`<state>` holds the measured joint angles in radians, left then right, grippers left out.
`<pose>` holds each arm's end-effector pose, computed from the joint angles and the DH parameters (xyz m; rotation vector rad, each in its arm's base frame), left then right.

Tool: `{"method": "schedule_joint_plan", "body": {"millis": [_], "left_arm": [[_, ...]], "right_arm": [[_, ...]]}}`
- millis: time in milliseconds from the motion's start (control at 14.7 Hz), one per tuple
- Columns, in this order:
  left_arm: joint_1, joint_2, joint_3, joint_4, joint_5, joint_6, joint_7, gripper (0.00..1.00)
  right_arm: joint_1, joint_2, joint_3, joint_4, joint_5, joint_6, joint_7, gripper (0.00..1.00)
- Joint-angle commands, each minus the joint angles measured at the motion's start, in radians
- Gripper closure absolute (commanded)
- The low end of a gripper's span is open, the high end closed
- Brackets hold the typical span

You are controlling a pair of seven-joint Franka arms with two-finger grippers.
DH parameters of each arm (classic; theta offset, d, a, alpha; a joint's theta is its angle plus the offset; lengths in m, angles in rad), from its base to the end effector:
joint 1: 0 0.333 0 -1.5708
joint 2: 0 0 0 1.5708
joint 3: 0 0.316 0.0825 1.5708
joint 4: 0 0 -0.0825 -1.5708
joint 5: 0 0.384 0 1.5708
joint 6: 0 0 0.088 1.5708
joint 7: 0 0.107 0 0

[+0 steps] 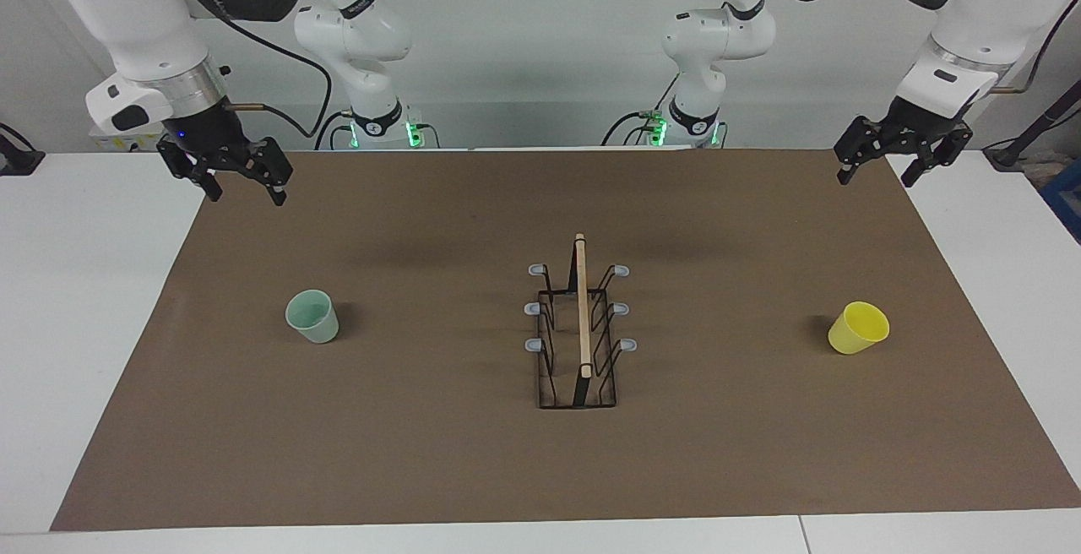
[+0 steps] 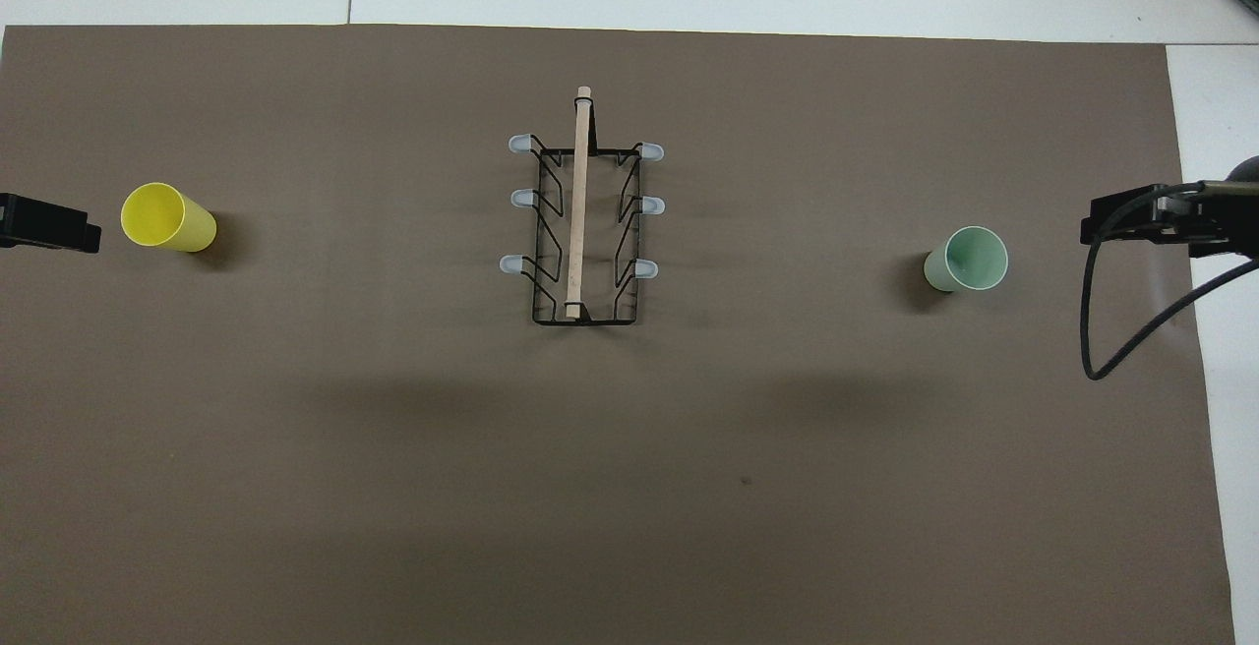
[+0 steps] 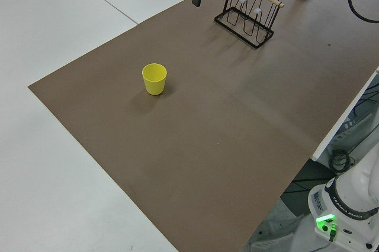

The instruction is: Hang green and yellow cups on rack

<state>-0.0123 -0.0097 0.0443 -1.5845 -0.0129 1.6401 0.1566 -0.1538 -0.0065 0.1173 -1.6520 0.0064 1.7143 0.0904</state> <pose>0.5583 0.0167 0.6297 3.1267 -0.1943 0.1038 0.5643 -0.0198 0.6024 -3.1259 0.1997 -0.1074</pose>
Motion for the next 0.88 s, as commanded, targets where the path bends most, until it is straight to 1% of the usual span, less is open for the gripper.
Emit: {"method": "schedule_joint_plan", "body": {"millis": [0,136,204,272,340,407,543,679,747,815], "left_arm": [[0.026,0.048,0.003,0.027,-0.022,0.021,-0.005,0.0],[0.031,0.14,0.005,0.118,-0.029,0.015,-0.053,0.0],[0.04,0.18,0.005,0.155,-0.03,0.017,-0.071,0.0],[0.049,0.222,0.006,0.196,-0.032,0.015,-0.072,0.0],[0.06,0.258,0.006,0.228,-0.044,0.015,-0.083,0.0],[0.08,0.289,0.008,0.254,-0.076,0.015,-0.112,0.0],[0.095,0.345,0.025,0.297,-0.117,0.038,-0.223,0.0],[0.107,0.381,0.031,0.307,-0.151,0.069,-0.328,0.0],[0.118,0.399,0.032,0.314,-0.16,0.076,-0.394,0.0],[0.129,0.421,0.032,0.324,-0.197,0.098,-0.492,0.0]], "right_arm": [[0.02,0.051,0.008,-0.012,-0.026,0.059,-0.015,0.0],[0.071,0.088,0.01,-0.019,-0.132,0.065,-0.015,0.0],[0.08,0.121,0.012,-0.019,-0.178,0.067,-0.014,0.0],[0.117,0.152,0.012,-0.019,-0.216,0.067,-0.011,0.0],[0.144,0.186,0.012,-0.019,-0.274,0.065,-0.009,0.0],[0.151,0.204,0.012,-0.025,-0.328,0.061,-0.009,0.0],[0.18,0.212,0.012,-0.064,-0.419,0.065,-0.011,0.0],[0.201,0.22,0.015,-0.097,-0.523,0.071,-0.018,0.0],[0.212,0.224,0.015,-0.097,-0.548,0.071,-0.02,0.0],[0.215,0.232,0.015,-0.095,-0.554,0.071,-0.02,0.0]]}}
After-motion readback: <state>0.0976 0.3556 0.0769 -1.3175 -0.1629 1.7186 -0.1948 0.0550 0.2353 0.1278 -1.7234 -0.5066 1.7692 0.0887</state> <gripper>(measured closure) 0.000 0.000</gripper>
